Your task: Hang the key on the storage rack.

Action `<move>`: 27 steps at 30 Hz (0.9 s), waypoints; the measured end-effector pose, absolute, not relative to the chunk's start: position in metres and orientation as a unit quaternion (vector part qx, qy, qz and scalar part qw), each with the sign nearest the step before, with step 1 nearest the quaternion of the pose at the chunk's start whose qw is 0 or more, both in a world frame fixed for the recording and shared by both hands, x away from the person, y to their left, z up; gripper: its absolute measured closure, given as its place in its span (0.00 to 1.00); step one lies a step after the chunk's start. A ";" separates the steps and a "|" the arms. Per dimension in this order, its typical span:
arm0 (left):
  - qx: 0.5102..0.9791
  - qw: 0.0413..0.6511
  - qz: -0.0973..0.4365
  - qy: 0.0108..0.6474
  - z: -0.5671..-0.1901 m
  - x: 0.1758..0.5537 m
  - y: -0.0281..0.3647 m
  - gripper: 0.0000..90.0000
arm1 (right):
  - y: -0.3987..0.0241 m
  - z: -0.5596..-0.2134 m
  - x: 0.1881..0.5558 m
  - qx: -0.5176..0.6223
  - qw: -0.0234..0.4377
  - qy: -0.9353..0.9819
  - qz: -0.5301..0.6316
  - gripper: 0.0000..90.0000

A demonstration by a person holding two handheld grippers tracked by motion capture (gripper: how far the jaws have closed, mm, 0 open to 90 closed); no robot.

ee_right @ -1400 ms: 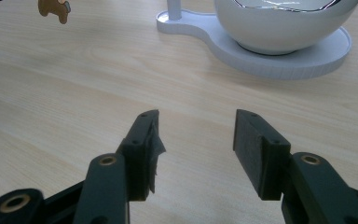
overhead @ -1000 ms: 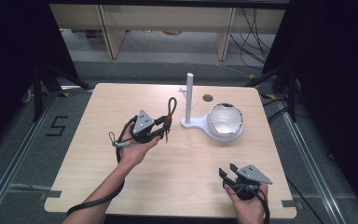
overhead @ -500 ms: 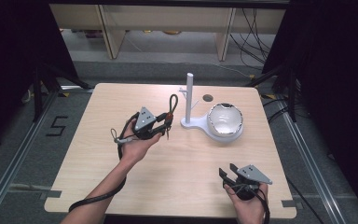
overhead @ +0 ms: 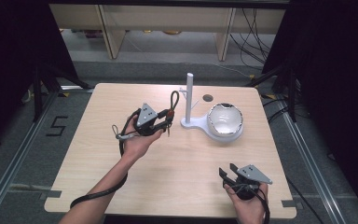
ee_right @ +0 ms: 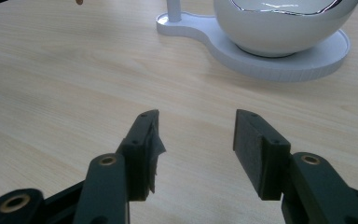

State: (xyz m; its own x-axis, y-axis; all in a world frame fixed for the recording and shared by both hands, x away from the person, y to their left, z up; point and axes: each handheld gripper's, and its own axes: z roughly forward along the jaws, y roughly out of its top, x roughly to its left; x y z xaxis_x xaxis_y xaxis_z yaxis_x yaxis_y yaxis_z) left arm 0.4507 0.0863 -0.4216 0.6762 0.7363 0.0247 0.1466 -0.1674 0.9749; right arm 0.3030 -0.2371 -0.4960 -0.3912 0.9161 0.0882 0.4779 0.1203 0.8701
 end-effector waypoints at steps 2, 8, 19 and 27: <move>0.719 0.567 0.259 0.307 -0.421 0.451 0.086 0.75 | -0.237 -0.496 0.303 0.492 0.250 0.708 0.441 0.57; 0.719 0.566 0.259 0.308 -0.419 0.455 0.084 0.75 | -0.236 -0.496 0.303 0.493 0.249 0.708 0.440 0.57; 0.721 0.563 0.260 0.309 -0.417 0.462 0.080 0.75 | -0.237 -0.496 0.304 0.490 0.251 0.705 0.447 0.57; 0.723 0.559 0.258 0.313 -0.419 0.466 0.079 0.75 | -0.237 -0.494 0.303 0.492 0.249 0.709 0.440 0.57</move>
